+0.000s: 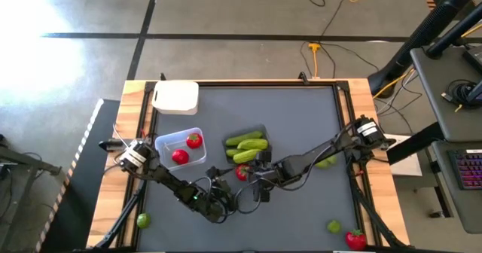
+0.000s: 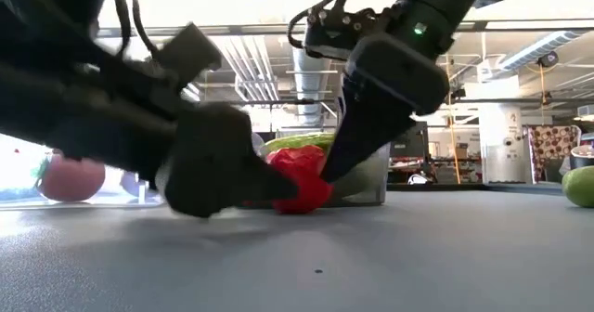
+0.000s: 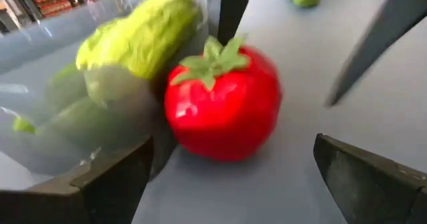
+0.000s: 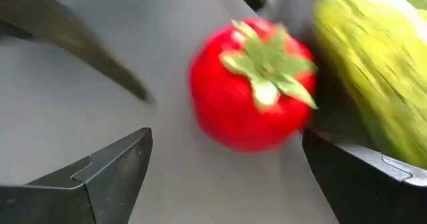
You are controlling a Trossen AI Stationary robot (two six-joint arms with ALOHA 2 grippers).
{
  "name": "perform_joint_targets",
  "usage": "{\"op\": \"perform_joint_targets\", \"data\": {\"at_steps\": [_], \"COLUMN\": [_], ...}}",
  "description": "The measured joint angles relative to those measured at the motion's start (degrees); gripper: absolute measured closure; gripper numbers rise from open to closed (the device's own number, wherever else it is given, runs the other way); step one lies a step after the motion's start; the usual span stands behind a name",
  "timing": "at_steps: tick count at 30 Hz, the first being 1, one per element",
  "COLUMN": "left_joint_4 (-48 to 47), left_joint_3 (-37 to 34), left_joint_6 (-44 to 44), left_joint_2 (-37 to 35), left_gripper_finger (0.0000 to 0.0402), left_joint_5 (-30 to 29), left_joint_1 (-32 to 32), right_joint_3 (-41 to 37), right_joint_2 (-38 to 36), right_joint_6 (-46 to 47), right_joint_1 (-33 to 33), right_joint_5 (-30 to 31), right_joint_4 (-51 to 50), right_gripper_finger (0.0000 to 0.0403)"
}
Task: Sort produce into baskets
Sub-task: Put the tomato into the transparent bin
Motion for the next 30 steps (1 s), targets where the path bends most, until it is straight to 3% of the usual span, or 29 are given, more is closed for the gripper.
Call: {"op": "perform_joint_targets", "data": {"at_steps": [4,14,24,30], "left_joint_4": [3.4,8.4,11.1,3.8], "left_joint_3": [0.0,0.0,0.0,-0.7], "left_joint_6": [0.4,1.0,3.2,5.4], "left_joint_2": [2.1,3.3,2.7,-5.0], "left_gripper_finger": [0.001,0.0015,0.0085,0.0114], "left_joint_5": [0.4,0.2,0.1,0.1], "left_joint_1": [0.7,0.7,0.6,-3.1], "right_joint_3": [0.0,0.0,0.0,0.5], "right_joint_2": [0.0,0.0,0.0,-2.2], "right_joint_6": [-2.2,-2.6,-1.6,1.7], "right_joint_1": [-0.3,-0.2,0.1,0.7], "right_joint_5": [-6.3,-8.0,-10.7,-10.8], "right_joint_4": [5.2,5.1,5.4,-1.2], "right_gripper_finger": [0.0023,0.0023,0.0023,0.0023]}}
